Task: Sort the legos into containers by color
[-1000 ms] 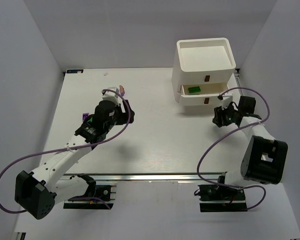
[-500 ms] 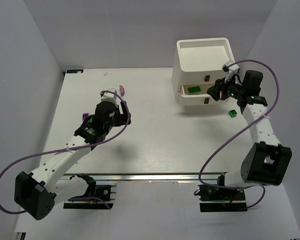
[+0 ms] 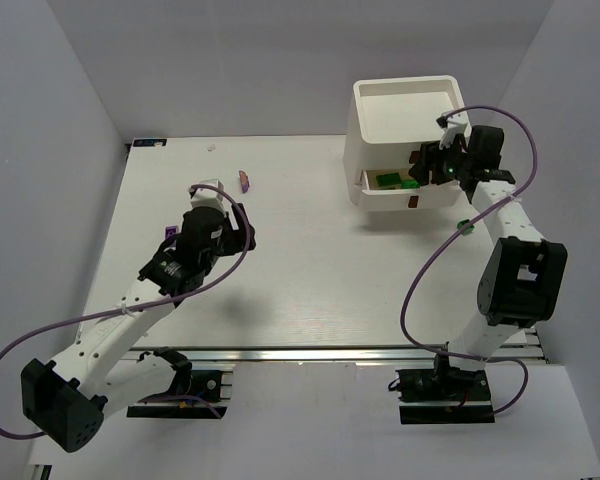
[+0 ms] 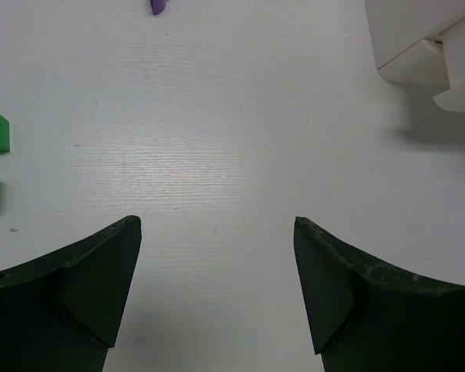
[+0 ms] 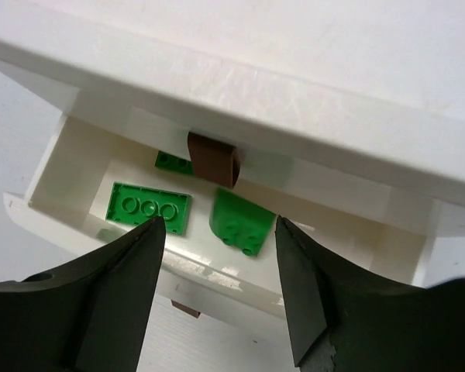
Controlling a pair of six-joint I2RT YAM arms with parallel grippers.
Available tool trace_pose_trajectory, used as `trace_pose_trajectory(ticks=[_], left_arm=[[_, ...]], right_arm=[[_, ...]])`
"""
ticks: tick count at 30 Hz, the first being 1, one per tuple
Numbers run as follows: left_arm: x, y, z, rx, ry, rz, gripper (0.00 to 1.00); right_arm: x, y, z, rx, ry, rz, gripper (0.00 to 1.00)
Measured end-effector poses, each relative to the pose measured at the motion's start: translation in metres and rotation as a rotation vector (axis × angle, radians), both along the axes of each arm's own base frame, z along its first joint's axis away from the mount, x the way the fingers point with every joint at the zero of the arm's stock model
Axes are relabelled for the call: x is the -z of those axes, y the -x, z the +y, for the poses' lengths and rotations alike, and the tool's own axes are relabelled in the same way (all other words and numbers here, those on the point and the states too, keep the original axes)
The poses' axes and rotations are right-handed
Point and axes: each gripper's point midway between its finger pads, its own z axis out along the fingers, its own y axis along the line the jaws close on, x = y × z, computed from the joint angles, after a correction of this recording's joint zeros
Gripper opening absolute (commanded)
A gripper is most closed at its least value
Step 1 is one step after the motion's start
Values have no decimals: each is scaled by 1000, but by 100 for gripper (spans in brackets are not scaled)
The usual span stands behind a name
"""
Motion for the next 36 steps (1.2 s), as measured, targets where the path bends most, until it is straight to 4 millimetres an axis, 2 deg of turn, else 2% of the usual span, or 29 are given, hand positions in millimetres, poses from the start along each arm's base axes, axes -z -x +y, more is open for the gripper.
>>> trace_pose_trajectory(ticks=[3,6,7,8,9,12,14,17,18,19,21,23,25,31,34,36], left_arm=[[-1,0,0,-7,9,-2,90],[1,0,0,-10,8,7,89],[3,0,0,-10,7,10,89],[4,-1,0,-10,4,15,89],[6,-1,-1,-10,0,21,89],[11,-2,-1,-10,-9,35,89],[13,-3,-2,-10,-12,40,89],[12,-3,-2,-10,-9,36,89],[12,-4,-2,-10,-7,34,89],[12,-4,-3,-10,-6,33,89],[12,-5,-3,-10,-1,28,89],[13,-5,-4,-7,3,25,89],[15,-4,-5,-3,1,31,89],[21,-6,-8,8,-6,43,89],[23,-7,-8,11,-12,47,89],[24,-7,-8,12,-15,50,89]], right_arm=[[-10,-3,-3,23,-3,-15,67],[-22,4,-10,52,-13,-18,71],[-27,6,-15,71,-17,-19,68],[-33,9,-21,92,-16,-19,62],[-39,11,-28,122,-18,-15,45],[-59,15,-60,238,-18,-9,14],[-67,18,-87,315,-18,-4,12],[-61,35,-125,392,-13,39,26],[-55,42,-138,396,5,54,48],[-49,48,-142,379,19,71,66],[-33,62,-151,334,60,110,84],[-15,75,-150,262,104,157,89],[6,82,-149,192,141,206,89],[81,84,-162,117,199,354,89],[108,81,-168,100,208,397,88],[120,79,-170,87,213,407,86]])
